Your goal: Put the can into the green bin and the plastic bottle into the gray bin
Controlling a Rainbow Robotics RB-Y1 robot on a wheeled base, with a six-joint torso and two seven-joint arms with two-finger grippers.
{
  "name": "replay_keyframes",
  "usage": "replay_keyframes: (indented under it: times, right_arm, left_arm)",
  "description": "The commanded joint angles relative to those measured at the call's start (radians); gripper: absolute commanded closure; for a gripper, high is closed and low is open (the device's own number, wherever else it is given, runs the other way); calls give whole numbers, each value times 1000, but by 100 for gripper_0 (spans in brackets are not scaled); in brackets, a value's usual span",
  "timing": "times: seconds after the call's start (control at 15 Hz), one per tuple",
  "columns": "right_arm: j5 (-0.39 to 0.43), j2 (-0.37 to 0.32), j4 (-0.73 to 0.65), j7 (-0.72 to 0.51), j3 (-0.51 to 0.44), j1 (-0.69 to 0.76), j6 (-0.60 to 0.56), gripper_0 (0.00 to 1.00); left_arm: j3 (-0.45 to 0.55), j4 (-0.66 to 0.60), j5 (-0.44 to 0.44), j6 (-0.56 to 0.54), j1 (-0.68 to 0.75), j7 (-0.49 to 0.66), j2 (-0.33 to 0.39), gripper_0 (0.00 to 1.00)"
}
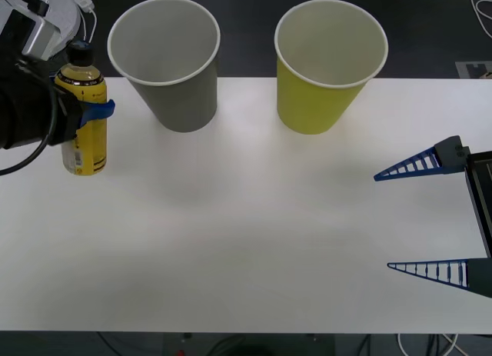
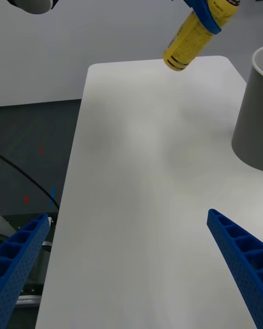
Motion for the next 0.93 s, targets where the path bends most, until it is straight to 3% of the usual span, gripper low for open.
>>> replay_keyframes:
  times: [0.07,0.33,0.93]
  right_arm:
    - [0,0,0,0,0,0,0,0]
    - [0,0,0,0,0,0,0,0]
    - [0,0,0,0,0,0,0,0]
  left_arm:
    - [-2,76,88,0,-44,-11,80,100]
    - [-31,151,166,0,-98,-31,185,100]
    - [-141,353,281,-15,-290,-66,291,100]
